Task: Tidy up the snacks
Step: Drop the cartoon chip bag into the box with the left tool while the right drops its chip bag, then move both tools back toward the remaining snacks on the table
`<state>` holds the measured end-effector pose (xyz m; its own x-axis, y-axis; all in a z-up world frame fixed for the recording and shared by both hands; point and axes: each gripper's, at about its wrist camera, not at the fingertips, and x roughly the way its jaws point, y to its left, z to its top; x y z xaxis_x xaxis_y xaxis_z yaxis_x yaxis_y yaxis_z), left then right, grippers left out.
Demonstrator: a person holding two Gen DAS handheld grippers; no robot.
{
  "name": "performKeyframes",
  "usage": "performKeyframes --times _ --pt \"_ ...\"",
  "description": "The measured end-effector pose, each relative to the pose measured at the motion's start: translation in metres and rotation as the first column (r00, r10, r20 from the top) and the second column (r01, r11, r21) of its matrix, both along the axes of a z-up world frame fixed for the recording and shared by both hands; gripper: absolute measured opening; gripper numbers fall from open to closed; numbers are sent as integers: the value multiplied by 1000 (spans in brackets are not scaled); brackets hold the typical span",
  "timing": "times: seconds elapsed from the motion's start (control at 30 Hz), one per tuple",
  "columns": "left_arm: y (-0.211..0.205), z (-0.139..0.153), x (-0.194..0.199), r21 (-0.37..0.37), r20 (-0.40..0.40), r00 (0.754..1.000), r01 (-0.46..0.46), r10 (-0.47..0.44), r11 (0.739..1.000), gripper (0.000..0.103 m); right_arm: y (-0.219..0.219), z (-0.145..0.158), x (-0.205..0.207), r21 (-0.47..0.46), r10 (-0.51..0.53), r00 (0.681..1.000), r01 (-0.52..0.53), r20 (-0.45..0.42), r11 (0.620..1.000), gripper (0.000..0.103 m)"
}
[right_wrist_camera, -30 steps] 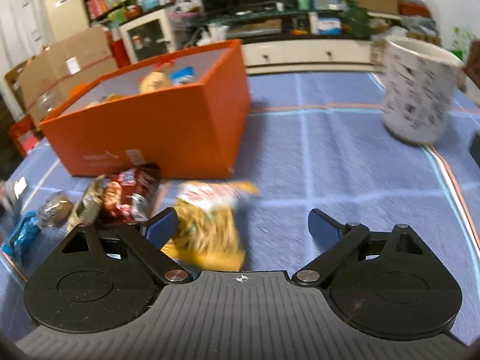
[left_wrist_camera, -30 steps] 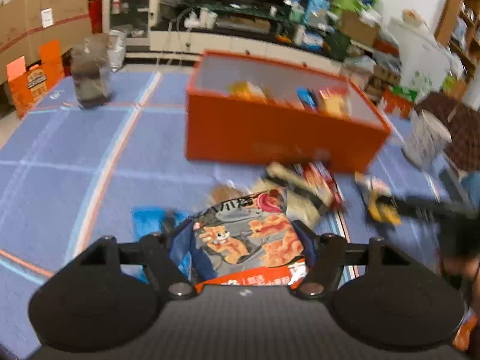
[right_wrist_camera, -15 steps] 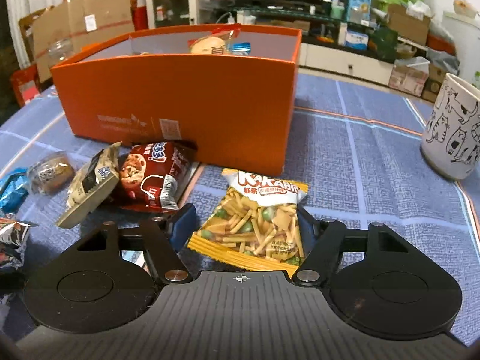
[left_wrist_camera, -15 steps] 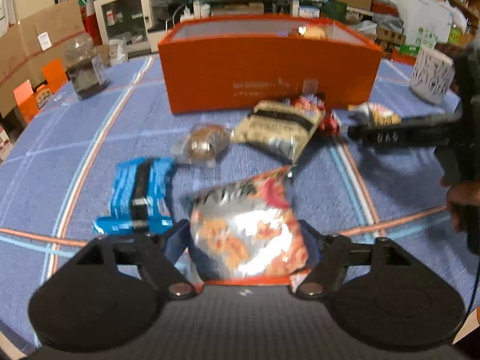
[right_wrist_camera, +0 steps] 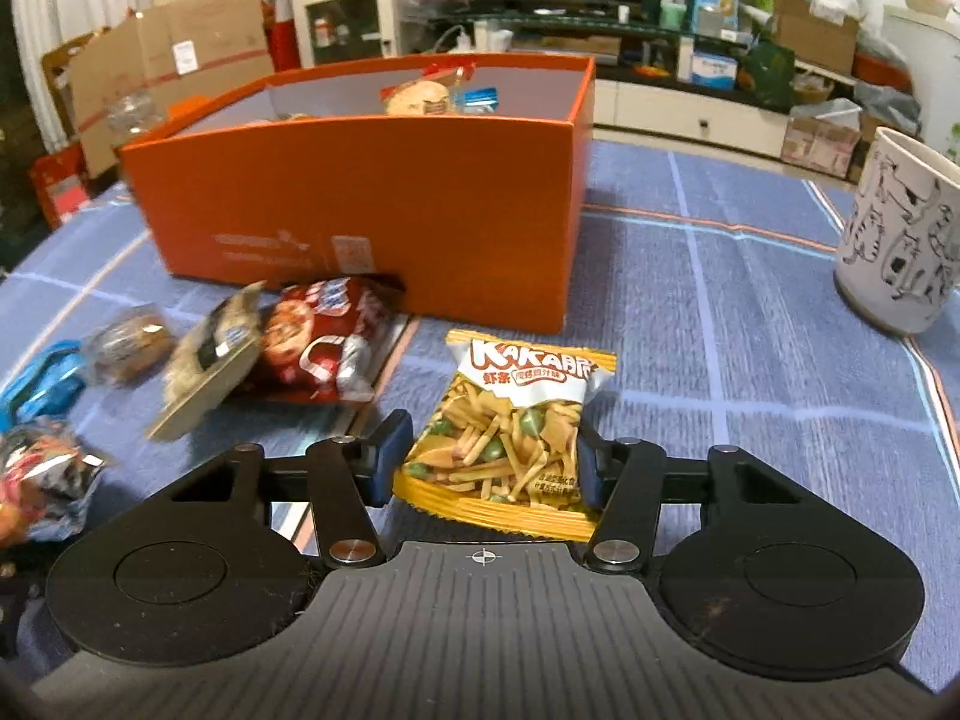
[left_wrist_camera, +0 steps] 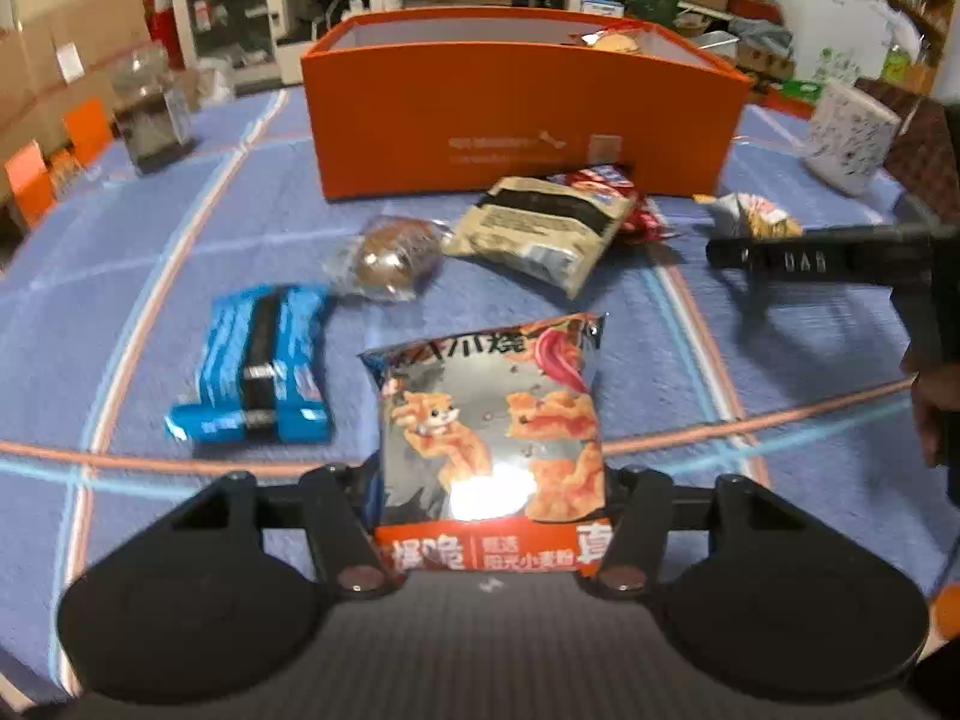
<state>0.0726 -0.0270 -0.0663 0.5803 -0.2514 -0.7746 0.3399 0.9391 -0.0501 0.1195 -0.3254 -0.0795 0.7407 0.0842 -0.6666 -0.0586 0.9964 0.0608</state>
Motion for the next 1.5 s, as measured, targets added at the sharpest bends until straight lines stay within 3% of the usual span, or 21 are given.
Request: performKeyframes --times 0.17,0.3,0.4,0.53,0.67,0.8,0.9,1.07,1.13,1.17,1.27,1.3,1.4,1.5 --pt "5 6 -17 -15 -21 1000 18 -18 1000 57 -5 6 -42 -14 26 1000 -26 7 1000 42" --pt "7 35 -8 -37 41 999 34 -33 999 57 -18 16 -61 89 9 1000 -9 10 996 42" --pt "6 69 18 -37 113 993 40 -36 999 57 -26 45 -58 182 -6 996 -11 88 983 42" --pt "-2 116 73 -80 205 979 25 -9 996 57 -28 92 -30 221 -36 975 -14 221 975 42" --pt "-22 137 137 -85 256 966 -1 23 996 57 -25 112 23 188 -54 962 3 267 982 42" --pt "-38 125 198 -106 190 981 -28 47 994 57 -19 102 79 203 -71 967 21 244 979 42" --pt "-54 111 227 -81 163 986 -33 46 996 57 -13 88 118 226 -81 972 30 219 974 42" --pt "-77 94 251 -47 162 987 -14 21 999 57 2 81 151 133 -51 972 20 229 991 44" --pt "-80 88 259 -14 178 984 -27 29 1000 60 4 79 157 129 -54 975 27 214 991 48" --pt "-81 86 261 -12 182 983 -32 33 999 68 4 78 159 126 -52 974 25 219 992 51" --pt "-76 88 257 -11 208 977 -40 42 999 73 3 80 156 112 -65 972 41 226 993 65" --pt "-74 91 251 -8 225 973 -41 42 999 73 2 83 154 118 -69 970 42 235 992 71" --pt "-70 101 224 40 308 950 -61 45 997 75 4 94 142 113 -56 961 26 271 993 74" --pt "-61 107 184 78 382 922 -95 58 992 78 13 104 120 55 -32 951 16 309 998 80"
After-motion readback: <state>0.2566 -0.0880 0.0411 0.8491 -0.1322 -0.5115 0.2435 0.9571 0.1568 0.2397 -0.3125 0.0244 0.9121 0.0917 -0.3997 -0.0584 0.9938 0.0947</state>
